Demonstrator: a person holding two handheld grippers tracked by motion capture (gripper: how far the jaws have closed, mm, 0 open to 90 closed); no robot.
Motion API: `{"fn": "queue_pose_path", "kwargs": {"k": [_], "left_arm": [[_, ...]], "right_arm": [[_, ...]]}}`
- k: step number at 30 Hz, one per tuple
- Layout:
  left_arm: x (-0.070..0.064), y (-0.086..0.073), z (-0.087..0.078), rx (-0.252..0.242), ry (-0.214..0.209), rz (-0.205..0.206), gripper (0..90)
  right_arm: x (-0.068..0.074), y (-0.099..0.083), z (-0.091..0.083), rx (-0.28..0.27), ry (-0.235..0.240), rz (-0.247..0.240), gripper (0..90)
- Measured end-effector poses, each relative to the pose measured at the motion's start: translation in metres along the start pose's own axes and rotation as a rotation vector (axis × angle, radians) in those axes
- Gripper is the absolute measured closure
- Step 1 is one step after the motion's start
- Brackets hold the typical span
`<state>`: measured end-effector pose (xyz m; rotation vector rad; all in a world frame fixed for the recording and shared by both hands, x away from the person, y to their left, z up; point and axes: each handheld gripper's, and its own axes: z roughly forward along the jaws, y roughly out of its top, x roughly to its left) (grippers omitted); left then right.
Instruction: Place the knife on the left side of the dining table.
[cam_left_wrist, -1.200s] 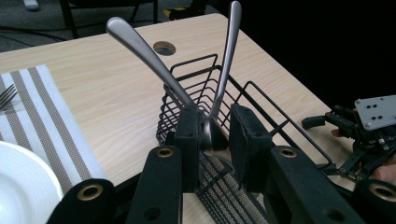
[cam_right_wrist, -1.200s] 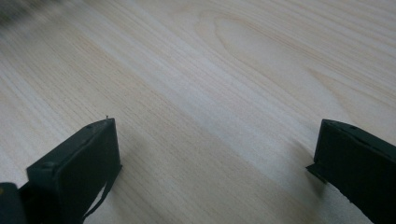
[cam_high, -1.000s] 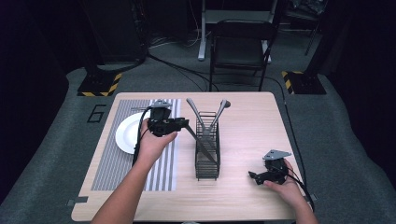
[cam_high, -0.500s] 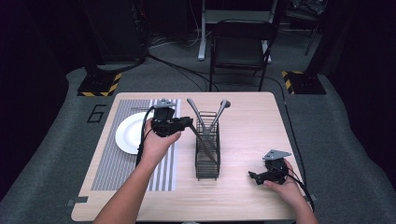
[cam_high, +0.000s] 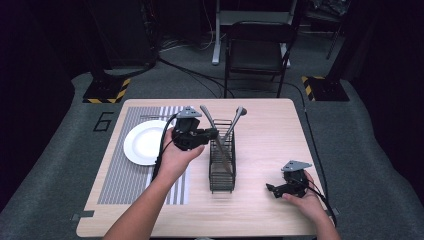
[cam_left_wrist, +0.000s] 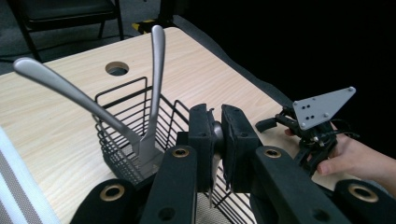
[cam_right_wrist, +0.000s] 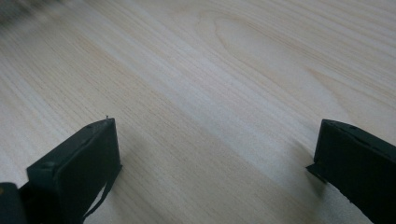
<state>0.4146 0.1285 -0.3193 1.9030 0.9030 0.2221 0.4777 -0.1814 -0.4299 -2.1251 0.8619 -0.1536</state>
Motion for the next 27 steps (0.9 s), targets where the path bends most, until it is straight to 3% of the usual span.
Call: {"fn": "queue_pose_path", "kwargs": {"k": [7, 10, 27], "left_arm": [[-0.008, 0.005, 0.001, 0.005, -0.007, 0.026, 83.4], [-0.011, 0.008, -0.003, 0.004, 0.01, 0.045, 83.4], [-0.014, 0.02, -0.024, -0.013, 0.035, 0.049, 83.4]], "right_arm": [[0.0, 0.0, 0.0, 0.0, -0.001, 0.0, 0.0], [0.0, 0.0, 0.0, 0.0, -0.001, 0.0, 0.0], [0.0, 0.0, 0.0, 0.001, 0.0, 0.0, 0.0]]}}
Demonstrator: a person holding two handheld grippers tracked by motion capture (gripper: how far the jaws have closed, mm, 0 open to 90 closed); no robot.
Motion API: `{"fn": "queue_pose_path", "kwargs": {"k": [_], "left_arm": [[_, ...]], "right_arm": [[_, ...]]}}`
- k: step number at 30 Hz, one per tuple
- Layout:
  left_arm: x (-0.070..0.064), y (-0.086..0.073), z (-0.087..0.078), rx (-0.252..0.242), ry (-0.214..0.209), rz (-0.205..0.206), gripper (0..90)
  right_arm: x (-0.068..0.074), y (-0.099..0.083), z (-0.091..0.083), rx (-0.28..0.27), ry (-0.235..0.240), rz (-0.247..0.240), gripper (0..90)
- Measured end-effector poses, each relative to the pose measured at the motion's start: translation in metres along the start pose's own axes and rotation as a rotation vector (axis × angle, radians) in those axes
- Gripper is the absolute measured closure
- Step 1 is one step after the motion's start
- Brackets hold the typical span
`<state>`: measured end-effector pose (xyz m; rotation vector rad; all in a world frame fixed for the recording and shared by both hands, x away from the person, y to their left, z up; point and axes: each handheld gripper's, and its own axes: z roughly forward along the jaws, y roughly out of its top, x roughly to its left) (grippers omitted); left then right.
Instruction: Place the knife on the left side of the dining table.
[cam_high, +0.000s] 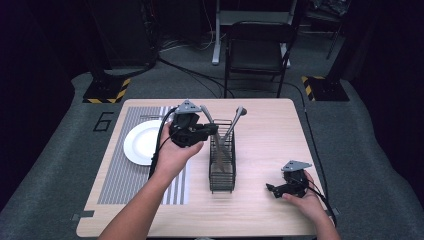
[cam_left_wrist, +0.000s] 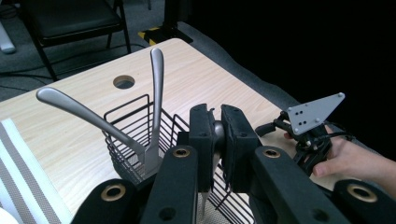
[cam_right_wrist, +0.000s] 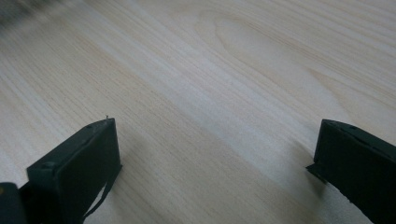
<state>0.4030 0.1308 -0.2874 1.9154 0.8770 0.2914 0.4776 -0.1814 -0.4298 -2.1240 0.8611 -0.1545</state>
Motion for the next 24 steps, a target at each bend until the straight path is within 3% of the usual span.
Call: {"fn": "queue_pose_path", "kwargs": {"k": [24], "left_arm": [[-0.007, 0.024, -0.046, -0.072, 0.026, -0.005, 83.4]], "right_arm": [[0.0, 0.0, 0.0, -0.002, -0.003, -0.002, 0.0]]}}
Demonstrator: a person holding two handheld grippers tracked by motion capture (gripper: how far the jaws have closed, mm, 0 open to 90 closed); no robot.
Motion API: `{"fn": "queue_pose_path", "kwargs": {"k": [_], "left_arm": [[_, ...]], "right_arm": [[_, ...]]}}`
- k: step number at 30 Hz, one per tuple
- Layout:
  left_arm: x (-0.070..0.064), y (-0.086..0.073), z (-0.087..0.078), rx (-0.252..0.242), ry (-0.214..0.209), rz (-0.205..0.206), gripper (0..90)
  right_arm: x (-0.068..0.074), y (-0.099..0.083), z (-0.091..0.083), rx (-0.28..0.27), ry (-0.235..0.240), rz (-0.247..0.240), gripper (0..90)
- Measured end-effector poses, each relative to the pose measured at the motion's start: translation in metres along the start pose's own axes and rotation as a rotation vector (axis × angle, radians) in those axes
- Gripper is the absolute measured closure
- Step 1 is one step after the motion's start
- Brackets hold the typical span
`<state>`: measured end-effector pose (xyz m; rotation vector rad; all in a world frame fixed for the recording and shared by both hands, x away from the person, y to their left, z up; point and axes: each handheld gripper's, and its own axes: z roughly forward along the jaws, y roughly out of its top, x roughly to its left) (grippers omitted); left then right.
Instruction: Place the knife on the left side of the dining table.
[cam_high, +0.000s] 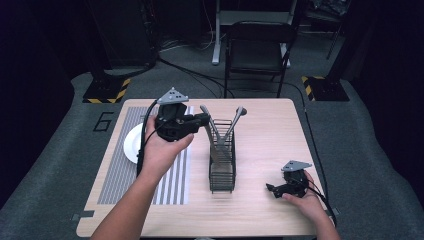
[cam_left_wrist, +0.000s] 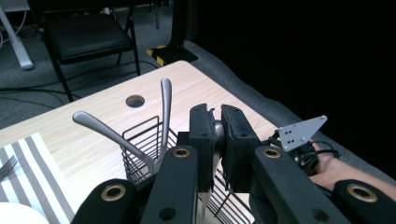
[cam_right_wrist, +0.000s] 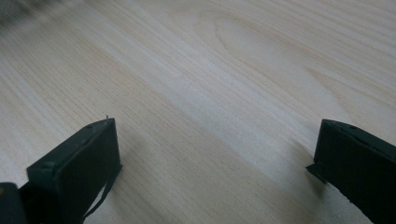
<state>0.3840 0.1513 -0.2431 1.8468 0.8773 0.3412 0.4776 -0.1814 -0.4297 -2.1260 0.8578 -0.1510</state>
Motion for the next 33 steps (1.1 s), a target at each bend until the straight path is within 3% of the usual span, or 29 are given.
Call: {"fn": "queue_pose_path", "kwargs": {"k": [8, 21, 26, 33], "left_arm": [[-0.002, 0.008, -0.025, -0.037, 0.009, 0.003, 83.4], [0.006, 0.009, -0.052, -0.071, 0.024, -0.003, 83.5], [0.012, 0.004, -0.052, -0.063, 0.033, -0.011, 83.5], [0.029, -0.015, -0.04, -0.028, 0.049, -0.058, 83.5]], "right_arm": [[0.0, 0.0, 0.0, 0.001, 0.001, 0.002, 0.0], [0.0, 0.0, 0.0, 0.006, 0.004, 0.008, 0.0], [0.0, 0.0, 0.0, 0.006, 0.004, 0.008, 0.0], [0.0, 0.0, 0.0, 0.006, 0.004, 0.008, 0.0]]}}
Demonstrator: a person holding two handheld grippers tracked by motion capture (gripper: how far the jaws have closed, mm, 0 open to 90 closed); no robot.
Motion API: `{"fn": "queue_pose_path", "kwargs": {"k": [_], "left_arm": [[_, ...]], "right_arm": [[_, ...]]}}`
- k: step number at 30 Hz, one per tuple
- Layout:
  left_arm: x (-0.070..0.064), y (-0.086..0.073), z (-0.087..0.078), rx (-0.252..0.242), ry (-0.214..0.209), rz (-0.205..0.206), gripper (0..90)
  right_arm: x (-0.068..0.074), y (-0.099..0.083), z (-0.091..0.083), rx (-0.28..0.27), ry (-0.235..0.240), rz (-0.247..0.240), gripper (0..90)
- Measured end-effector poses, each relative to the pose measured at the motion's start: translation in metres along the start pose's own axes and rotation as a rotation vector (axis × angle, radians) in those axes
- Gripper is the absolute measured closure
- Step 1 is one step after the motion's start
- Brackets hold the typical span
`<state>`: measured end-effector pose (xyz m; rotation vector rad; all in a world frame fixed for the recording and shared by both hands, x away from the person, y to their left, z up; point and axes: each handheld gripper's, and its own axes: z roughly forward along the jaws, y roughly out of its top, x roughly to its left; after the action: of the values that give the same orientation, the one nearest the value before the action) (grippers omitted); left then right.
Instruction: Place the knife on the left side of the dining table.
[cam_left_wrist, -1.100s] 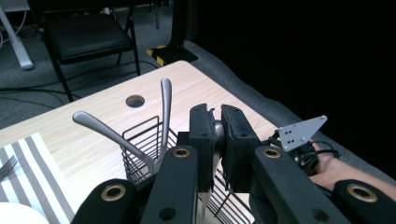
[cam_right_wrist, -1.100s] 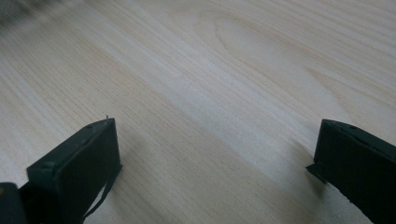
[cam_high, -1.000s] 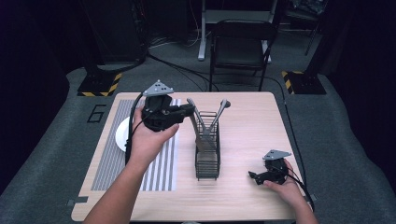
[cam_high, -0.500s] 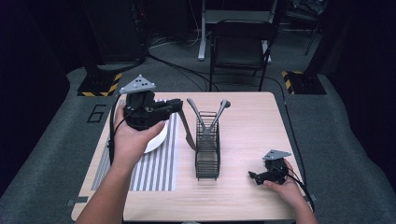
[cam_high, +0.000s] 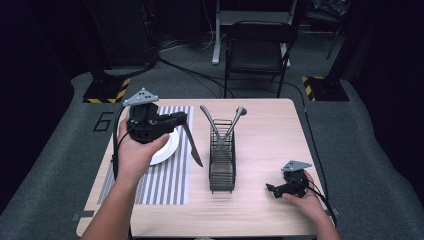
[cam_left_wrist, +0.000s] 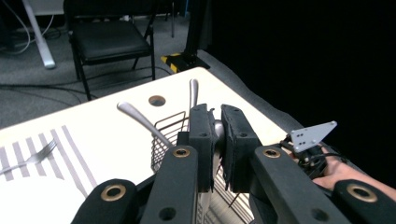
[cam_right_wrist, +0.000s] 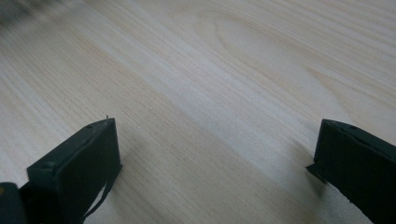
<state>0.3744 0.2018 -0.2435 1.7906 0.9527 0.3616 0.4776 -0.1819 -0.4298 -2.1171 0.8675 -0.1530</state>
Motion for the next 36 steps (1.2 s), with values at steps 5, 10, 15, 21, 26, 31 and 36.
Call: {"fn": "queue_pose_path", "kwargs": {"k": [5, 10, 15, 21, 26, 31, 36], "left_arm": [[0.012, -0.013, 0.008, 0.022, 0.008, -0.022, 83.5], [0.019, -0.021, 0.012, 0.038, 0.025, -0.034, 83.5], [0.028, -0.03, 0.014, 0.043, 0.035, -0.052, 83.4], [0.038, -0.039, 0.015, 0.046, 0.059, -0.082, 83.5], [0.048, -0.049, 0.015, 0.052, 0.082, -0.116, 83.4], [0.055, -0.055, 0.015, 0.059, 0.094, -0.132, 83.4], [0.063, -0.063, 0.013, 0.062, 0.111, -0.154, 83.4]], "right_arm": [[0.0, 0.0, 0.0, -0.001, -0.001, 0.0, 0.0], [0.0, 0.0, 0.0, -0.001, -0.001, 0.001, 0.0], [0.0, 0.0, 0.0, -0.001, 0.0, 0.0, 0.0], [0.0, 0.0, 0.0, -0.001, -0.001, 0.0, 0.0], [0.0, 0.0, 0.0, -0.001, -0.001, 0.0, 0.0], [0.0, 0.0, 0.0, -0.001, -0.001, 0.0, 0.0], [0.0, 0.0, 0.0, -0.001, -0.001, 0.001, 0.0]]}}
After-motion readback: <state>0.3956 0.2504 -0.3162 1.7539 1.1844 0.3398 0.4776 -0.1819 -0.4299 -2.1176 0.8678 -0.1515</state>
